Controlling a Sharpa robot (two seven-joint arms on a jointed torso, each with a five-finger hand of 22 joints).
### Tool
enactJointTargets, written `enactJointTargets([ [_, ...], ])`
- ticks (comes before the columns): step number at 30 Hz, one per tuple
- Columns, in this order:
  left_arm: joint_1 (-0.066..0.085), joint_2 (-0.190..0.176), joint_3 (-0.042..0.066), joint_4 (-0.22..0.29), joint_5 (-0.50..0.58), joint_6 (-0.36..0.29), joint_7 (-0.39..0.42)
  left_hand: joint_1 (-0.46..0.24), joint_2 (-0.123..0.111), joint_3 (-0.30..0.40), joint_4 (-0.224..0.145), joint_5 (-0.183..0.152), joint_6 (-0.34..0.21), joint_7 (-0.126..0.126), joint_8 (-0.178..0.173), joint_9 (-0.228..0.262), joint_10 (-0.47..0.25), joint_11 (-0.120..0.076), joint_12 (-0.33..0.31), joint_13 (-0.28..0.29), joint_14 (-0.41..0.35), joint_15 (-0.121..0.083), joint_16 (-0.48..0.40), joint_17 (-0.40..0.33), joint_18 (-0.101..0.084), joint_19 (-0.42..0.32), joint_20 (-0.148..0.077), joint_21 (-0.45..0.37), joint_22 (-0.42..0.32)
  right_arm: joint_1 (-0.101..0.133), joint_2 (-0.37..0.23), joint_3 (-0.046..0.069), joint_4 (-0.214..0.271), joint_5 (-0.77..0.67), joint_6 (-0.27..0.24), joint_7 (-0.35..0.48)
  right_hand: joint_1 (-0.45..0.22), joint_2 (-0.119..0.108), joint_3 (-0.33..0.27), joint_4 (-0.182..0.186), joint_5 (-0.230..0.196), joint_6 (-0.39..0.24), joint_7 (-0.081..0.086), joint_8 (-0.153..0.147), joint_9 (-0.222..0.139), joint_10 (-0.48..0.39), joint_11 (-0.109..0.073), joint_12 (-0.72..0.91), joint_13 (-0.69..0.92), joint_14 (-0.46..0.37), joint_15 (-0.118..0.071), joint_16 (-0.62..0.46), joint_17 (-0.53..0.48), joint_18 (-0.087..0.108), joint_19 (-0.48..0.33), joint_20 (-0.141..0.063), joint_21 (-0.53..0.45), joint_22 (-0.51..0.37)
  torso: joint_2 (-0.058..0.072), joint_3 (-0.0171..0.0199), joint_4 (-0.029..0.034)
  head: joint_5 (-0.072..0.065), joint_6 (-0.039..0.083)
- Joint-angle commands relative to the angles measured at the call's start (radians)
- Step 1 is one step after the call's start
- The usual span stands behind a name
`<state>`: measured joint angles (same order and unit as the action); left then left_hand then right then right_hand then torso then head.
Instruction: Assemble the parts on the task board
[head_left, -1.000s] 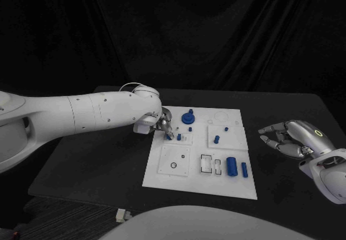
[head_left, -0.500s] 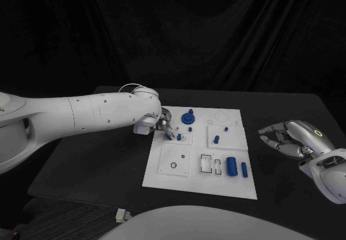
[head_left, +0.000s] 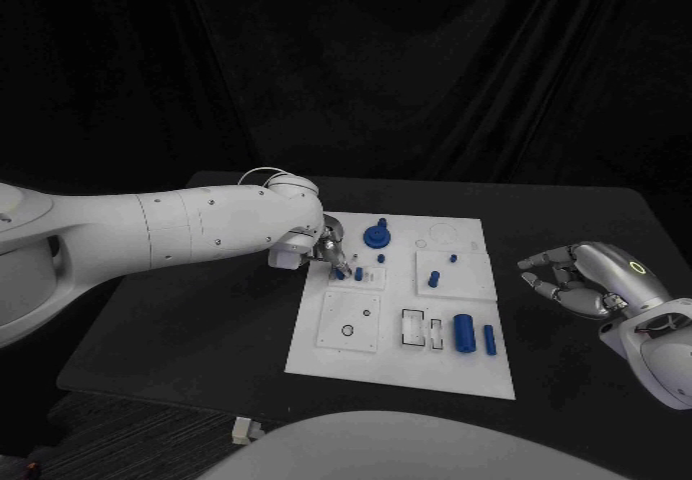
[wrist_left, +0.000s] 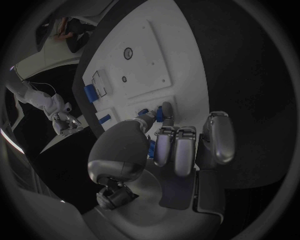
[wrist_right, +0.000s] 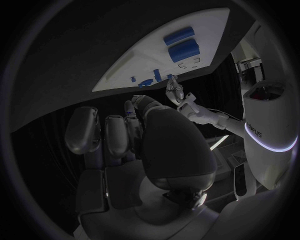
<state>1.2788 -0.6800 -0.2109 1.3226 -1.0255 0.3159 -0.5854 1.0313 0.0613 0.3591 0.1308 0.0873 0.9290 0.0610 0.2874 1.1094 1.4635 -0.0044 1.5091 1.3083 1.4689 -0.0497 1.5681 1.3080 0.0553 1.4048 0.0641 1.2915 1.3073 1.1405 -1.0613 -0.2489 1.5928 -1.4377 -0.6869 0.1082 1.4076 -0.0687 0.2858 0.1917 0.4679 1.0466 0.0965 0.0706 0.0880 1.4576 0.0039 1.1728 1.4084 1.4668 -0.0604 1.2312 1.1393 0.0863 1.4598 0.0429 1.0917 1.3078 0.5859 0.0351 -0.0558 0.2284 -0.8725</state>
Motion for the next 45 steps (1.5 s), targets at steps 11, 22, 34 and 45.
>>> enactJointTargets([
  [11, -0.008, -0.013, -0.004, 0.026, 0.006, -0.04, -0.005, 0.016, 0.013, 0.003, -0.016, 0.055, 0.008, 0.0, 0.001, -0.002, 0.057, 0.001, 0.002, 0.23, 0.102, 0.003, 0.003, 0.263, 0.01, 0.0, 0.002, 0.001, 0.178, -0.003, 0.003, 0.001, -0.003, -0.002, 0.014, -0.024, 0.006, -0.001, 0.005, -0.002, 0.003, -0.005, 0.003, -0.003, -0.002, -0.007, 0.003, -0.003, -0.208, 0.033, -0.004, -0.004, -0.001, 0.001, -0.009, 0.0, -0.004, 0.147, 0.0, 0.0, 0.0007, 0.007, 0.0],
  [22, -0.008, -0.017, -0.004, 0.028, 0.006, -0.027, -0.015, -0.031, -0.004, -0.051, 0.021, -0.038, 0.001, 0.009, -0.011, -0.019, 0.048, 0.008, -0.008, 0.224, 0.102, 0.008, 0.003, 0.263, 0.012, -0.008, 0.004, -0.013, 0.174, -0.004, 0.002, 0.001, -0.003, -0.002, 0.017, -0.027, 0.005, -0.001, 0.007, -0.003, 0.004, -0.006, 0.003, -0.003, -0.002, -0.007, 0.003, -0.006, -0.21, 0.032, -0.004, -0.006, -0.004, 0.001, -0.01, 0.0, -0.007, 0.146, 0.0, 0.0007, 0.0019, 0.004, 0.0],
  [34, -0.008, -0.023, -0.004, 0.029, 0.006, -0.055, 0.003, -0.188, 0.027, -0.222, 0.16, 0.083, 0.01, 0.018, -0.031, -0.042, 0.042, 0.018, -0.012, 0.222, 0.102, 0.017, 0.003, 0.263, 0.014, -0.017, 0.015, -0.019, 0.172, -0.004, 0.002, 0.0, -0.004, -0.002, 0.02, -0.028, 0.005, -0.001, 0.007, -0.003, 0.004, -0.006, 0.003, -0.003, -0.002, -0.007, 0.003, -0.006, -0.21, 0.032, -0.004, -0.006, -0.004, 0.001, -0.01, 0.0, -0.007, 0.146, -0.001, 0.0002, -0.0001, 0.005, 0.0],
  [45, -0.008, -0.031, -0.004, 0.028, 0.006, -0.066, 0.018, -0.15, 0.06, -0.272, 0.157, 0.206, 0.011, 0.011, -0.001, -0.016, 0.041, 0.013, -0.013, 0.222, 0.102, 0.014, 0.003, 0.263, 0.015, -0.018, 0.012, -0.019, 0.171, -0.005, 0.004, 0.0, -0.006, -0.002, 0.021, -0.03, 0.005, -0.001, 0.008, -0.004, 0.004, -0.006, 0.003, -0.002, -0.002, -0.008, 0.003, -0.008, -0.212, 0.032, -0.003, -0.009, -0.008, 0.002, -0.011, 0.0, -0.009, 0.146, 0.0, 0.0, 0.0, 0.005, 0.0],
])
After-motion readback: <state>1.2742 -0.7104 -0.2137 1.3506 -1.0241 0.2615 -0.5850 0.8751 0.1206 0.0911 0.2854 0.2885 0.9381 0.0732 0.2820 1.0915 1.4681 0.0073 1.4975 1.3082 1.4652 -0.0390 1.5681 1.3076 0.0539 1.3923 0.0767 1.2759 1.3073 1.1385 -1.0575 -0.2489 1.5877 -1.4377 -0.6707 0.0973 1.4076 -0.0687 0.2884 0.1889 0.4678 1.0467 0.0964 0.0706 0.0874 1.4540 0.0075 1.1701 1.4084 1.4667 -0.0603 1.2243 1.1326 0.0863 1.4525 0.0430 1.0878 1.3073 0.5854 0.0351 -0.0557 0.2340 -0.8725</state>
